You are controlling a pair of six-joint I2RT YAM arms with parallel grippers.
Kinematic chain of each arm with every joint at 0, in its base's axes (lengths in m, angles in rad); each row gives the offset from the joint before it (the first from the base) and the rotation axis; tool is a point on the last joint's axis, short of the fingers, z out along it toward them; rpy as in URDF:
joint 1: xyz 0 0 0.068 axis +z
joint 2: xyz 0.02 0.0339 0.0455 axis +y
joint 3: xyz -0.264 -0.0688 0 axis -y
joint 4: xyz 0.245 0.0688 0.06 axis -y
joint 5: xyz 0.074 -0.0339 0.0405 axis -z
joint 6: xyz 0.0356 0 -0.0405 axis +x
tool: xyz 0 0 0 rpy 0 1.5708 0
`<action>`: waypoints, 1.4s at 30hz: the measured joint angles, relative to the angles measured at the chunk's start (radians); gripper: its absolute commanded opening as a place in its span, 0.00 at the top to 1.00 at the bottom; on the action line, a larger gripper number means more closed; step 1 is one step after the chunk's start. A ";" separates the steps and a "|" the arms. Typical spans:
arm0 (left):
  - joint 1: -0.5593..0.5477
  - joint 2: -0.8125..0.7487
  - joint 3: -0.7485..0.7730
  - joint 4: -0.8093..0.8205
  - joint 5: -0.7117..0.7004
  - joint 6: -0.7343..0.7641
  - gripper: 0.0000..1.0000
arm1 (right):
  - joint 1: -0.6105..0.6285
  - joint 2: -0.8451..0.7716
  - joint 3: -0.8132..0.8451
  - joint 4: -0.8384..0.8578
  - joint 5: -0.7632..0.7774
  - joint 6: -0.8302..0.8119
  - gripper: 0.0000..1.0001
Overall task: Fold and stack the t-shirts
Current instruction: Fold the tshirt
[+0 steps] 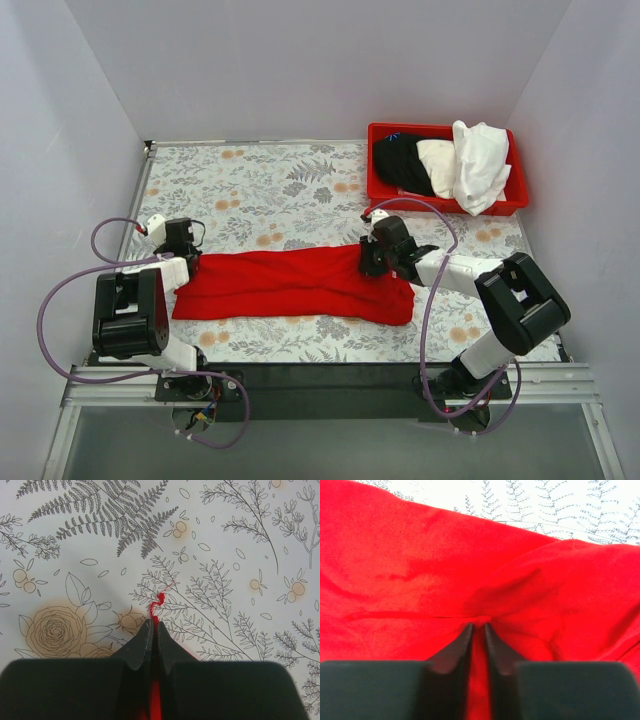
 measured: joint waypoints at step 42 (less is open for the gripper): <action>0.004 0.000 0.000 0.017 0.070 -0.005 1.00 | 0.388 -0.333 -0.127 -0.185 0.130 0.109 0.76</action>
